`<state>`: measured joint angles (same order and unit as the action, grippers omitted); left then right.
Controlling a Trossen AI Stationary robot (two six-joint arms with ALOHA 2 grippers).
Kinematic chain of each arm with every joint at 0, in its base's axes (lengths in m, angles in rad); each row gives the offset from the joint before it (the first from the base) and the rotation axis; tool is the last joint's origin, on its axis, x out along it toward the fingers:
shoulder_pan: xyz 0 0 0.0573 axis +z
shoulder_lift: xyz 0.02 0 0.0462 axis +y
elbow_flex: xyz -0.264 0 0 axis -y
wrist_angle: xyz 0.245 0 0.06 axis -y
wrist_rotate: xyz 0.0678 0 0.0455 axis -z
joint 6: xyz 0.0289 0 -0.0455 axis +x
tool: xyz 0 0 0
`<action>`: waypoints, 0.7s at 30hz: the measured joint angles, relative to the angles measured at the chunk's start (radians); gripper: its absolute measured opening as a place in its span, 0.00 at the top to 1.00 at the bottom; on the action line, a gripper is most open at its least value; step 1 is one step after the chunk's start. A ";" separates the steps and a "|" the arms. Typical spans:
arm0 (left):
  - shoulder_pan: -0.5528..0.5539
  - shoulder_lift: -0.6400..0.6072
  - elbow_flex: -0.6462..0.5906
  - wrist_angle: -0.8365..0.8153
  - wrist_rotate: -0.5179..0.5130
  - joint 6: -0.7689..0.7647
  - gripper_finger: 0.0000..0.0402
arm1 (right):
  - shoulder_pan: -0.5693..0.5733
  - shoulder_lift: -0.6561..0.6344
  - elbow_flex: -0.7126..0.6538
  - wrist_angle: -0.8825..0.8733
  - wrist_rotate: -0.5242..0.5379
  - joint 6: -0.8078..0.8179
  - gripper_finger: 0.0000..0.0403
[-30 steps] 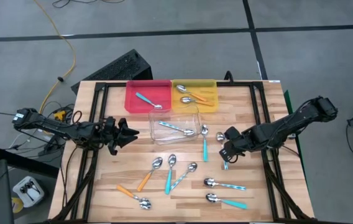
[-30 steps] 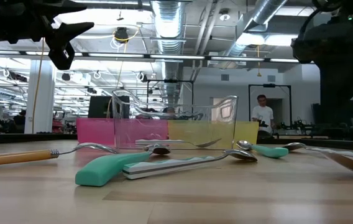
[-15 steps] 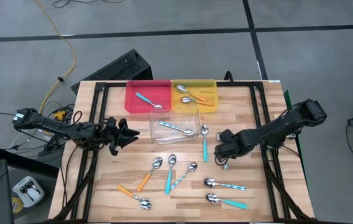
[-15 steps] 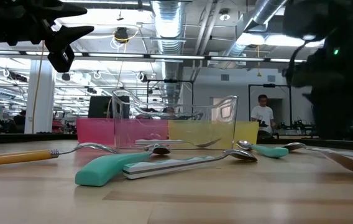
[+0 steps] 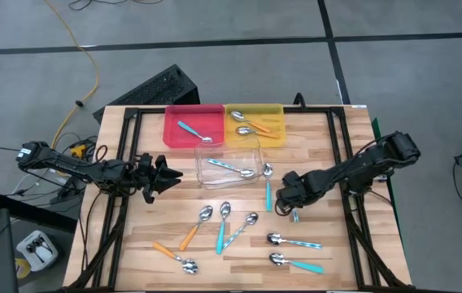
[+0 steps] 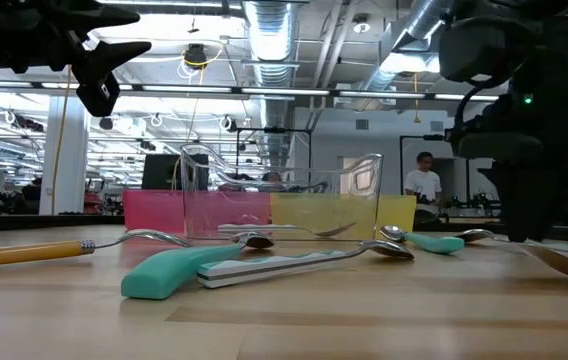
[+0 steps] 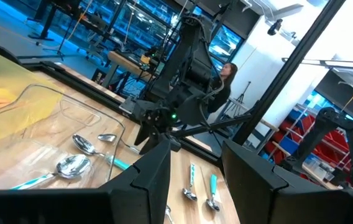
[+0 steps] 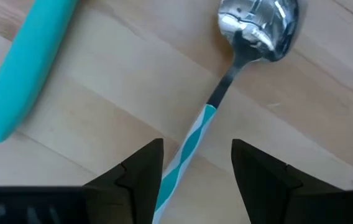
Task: Sort silverware by color (type)
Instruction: Put the green patterned spoon into the transparent bin
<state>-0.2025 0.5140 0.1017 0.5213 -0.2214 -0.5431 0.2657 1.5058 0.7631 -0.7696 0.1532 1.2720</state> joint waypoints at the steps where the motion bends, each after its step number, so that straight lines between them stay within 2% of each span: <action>1: 0.000 0.000 0.000 0.000 0.000 0.000 0.68 | 0.000 0.004 0.000 0.001 0.000 0.000 0.47; 13: 0.000 0.000 0.000 -0.016 -0.001 0.000 0.68 | -0.021 0.102 0.005 0.066 -0.055 -0.020 0.48; 16: 0.000 0.000 0.000 -0.017 -0.001 0.000 0.68 | -0.026 0.104 0.005 0.067 -0.063 -0.011 0.53; 21: 0.000 0.000 0.000 -0.017 -0.001 -0.001 0.68 | -0.026 0.093 0.004 0.066 -0.067 -0.005 0.67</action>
<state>-0.2027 0.5140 0.1017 0.5044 -0.2226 -0.5446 0.2398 1.5992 0.7671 -0.7034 0.0864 1.2673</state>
